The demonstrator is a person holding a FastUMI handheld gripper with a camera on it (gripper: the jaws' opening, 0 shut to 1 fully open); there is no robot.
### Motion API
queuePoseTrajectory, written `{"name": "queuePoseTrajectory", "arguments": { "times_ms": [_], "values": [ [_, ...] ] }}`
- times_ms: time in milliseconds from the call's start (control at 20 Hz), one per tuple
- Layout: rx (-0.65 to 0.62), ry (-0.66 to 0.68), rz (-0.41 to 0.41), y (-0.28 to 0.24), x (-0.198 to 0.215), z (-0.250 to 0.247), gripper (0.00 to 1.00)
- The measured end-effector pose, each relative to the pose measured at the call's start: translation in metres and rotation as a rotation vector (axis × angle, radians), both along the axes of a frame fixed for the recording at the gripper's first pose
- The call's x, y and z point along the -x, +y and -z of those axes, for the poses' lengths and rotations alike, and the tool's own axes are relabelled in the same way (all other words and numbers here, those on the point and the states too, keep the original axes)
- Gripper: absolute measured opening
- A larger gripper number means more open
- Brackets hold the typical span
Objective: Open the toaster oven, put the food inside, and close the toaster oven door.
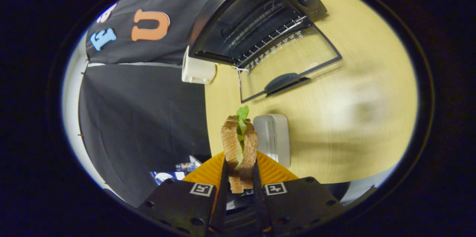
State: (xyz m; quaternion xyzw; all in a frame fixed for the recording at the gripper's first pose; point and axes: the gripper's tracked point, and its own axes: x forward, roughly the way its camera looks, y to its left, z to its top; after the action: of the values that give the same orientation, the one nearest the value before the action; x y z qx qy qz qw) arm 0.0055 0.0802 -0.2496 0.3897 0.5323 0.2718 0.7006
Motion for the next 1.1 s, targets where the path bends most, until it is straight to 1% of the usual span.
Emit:
{"name": "queuePoseTrajectory", "arguments": {
  "times_ms": [100, 150, 200, 350, 450, 500, 600, 700, 850, 1000, 1100],
  "values": [
    [-0.061, -0.043, 0.078, -0.001, -0.019, -0.003, 0.37],
    [-0.098, -0.057, 0.127, -0.002, -0.030, -0.005, 0.37],
    [-0.139, -0.065, 0.195, -0.002, -0.044, -0.007, 0.36],
    [-0.168, -0.115, 0.321, -0.003, -0.082, 0.003, 0.36],
    [-0.228, -0.137, 0.415, -0.001, -0.109, 0.001, 0.36],
    [-0.233, -0.148, 0.455, -0.001, -0.121, 0.006, 0.36],
    [-0.234, -0.160, 0.504, -0.001, -0.140, 0.016, 0.36],
    [-0.272, -0.144, 0.533, 0.001, -0.154, 0.020, 0.36],
    [-0.301, -0.146, 0.562, -0.001, -0.177, 0.025, 0.36],
    [-0.351, -0.146, 0.588, -0.001, -0.200, 0.018, 0.36],
    [-0.356, -0.151, 0.603, 0.001, -0.216, 0.018, 0.36]
  ]
}}
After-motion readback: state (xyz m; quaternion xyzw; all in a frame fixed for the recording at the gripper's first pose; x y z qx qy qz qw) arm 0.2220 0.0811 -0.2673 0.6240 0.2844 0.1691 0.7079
